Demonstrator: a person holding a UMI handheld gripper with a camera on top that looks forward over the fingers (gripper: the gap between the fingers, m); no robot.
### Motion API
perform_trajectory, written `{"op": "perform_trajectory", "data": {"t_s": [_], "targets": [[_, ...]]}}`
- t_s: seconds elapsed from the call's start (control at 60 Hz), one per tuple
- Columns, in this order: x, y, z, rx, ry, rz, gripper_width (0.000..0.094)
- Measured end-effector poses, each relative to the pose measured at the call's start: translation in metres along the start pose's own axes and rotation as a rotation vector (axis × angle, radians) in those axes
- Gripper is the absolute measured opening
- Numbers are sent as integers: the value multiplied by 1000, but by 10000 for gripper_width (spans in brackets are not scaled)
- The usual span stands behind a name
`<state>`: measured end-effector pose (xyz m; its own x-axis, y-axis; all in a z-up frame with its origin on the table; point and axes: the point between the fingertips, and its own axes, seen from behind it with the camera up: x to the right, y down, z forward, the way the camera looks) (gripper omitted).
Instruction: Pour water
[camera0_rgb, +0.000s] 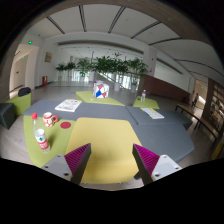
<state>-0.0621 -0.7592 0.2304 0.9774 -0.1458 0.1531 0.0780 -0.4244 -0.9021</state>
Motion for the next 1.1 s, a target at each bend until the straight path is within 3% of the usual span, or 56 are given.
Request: {"op": "perform_trajectory", "data": {"t_s": [0.25,0.517,0.7,0.967,1.033,1.1], "targets": [[-40,37,17,-28,-16,-24,862],[-192,91,25,-61,-178,-74,854],[-298,73,35,-1,-257,-28,857],[-373,40,125,63,-233,40,850],[-379,41,142,65,-223,56,803],[-381,44,158,77,-214,60,601]]}}
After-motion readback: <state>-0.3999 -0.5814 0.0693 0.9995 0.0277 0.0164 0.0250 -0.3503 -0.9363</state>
